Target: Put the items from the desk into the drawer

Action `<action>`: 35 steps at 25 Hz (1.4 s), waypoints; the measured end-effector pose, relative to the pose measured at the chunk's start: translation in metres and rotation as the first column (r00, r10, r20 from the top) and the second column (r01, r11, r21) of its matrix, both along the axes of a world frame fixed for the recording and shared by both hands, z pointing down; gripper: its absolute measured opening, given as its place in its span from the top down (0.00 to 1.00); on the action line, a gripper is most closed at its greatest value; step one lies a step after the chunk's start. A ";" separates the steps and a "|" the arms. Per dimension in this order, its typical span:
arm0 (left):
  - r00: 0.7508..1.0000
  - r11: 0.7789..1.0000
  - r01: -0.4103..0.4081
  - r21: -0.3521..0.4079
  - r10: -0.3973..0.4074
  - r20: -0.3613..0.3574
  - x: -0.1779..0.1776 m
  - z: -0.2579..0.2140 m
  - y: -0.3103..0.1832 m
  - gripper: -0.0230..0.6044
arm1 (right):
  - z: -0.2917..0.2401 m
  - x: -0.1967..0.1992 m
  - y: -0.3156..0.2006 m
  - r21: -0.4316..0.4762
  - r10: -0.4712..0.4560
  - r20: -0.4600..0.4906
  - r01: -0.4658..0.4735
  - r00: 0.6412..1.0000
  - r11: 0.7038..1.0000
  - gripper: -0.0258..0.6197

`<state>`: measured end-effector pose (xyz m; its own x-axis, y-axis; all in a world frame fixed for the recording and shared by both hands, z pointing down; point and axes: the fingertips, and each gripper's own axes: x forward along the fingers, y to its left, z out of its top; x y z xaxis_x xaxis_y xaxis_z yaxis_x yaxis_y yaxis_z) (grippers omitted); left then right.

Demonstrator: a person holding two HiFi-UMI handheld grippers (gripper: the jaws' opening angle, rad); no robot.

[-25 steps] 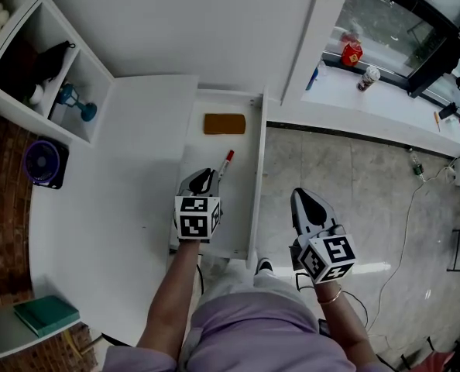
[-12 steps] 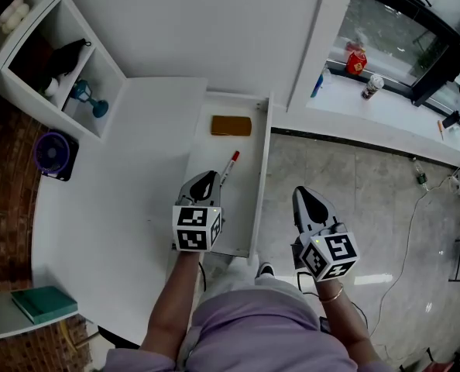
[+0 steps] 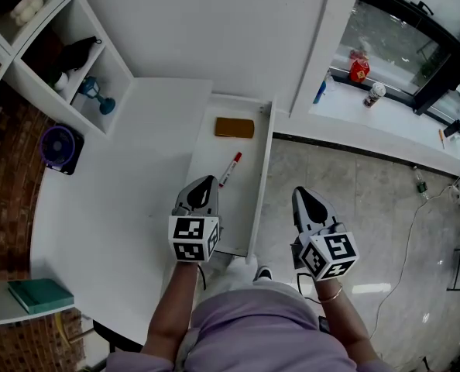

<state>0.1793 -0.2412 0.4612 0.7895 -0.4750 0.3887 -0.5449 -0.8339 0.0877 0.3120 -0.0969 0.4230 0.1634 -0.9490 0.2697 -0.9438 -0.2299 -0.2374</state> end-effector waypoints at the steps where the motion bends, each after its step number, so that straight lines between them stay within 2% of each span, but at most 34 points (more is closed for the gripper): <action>1: 1.000 1.000 0.004 0.001 -0.004 -0.008 -0.001 -0.002 0.001 0.96 | 0.000 0.000 0.000 0.000 -0.003 -0.001 0.003 1.000 1.000 0.96; 16: 0.996 0.998 0.063 0.028 -0.061 -0.061 -0.019 -0.025 0.001 0.96 | -0.003 -0.001 0.001 -0.002 -0.026 -0.005 0.026 1.000 1.000 0.96; 35: 0.995 0.996 0.088 0.030 -0.086 -0.060 -0.025 -0.026 -0.003 0.96 | -0.002 -0.003 -0.007 -0.005 -0.061 -0.009 0.061 0.998 0.998 0.96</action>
